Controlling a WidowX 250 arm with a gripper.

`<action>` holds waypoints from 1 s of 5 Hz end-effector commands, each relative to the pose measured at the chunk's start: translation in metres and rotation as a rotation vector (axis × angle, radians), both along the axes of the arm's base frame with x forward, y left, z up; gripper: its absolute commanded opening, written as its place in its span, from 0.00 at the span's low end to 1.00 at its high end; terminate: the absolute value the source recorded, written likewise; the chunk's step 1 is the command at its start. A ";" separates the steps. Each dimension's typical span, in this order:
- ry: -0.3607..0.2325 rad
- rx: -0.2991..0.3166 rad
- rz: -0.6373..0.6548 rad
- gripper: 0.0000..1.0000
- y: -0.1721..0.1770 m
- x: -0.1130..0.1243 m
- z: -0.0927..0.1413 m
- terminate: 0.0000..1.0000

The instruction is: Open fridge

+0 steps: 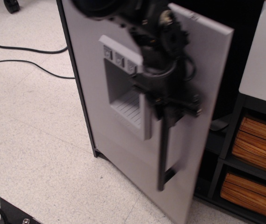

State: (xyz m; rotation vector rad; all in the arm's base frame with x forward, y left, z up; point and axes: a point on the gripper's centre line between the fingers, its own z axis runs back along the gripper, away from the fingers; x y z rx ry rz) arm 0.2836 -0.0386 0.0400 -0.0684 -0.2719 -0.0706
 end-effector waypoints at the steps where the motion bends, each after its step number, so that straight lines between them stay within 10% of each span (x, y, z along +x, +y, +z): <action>1: 0.038 0.034 0.103 1.00 0.023 -0.023 0.032 0.00; 3: 0.113 0.095 0.024 1.00 -0.016 -0.050 -0.011 0.00; 5: 0.137 0.023 -0.121 1.00 -0.102 -0.039 -0.026 0.00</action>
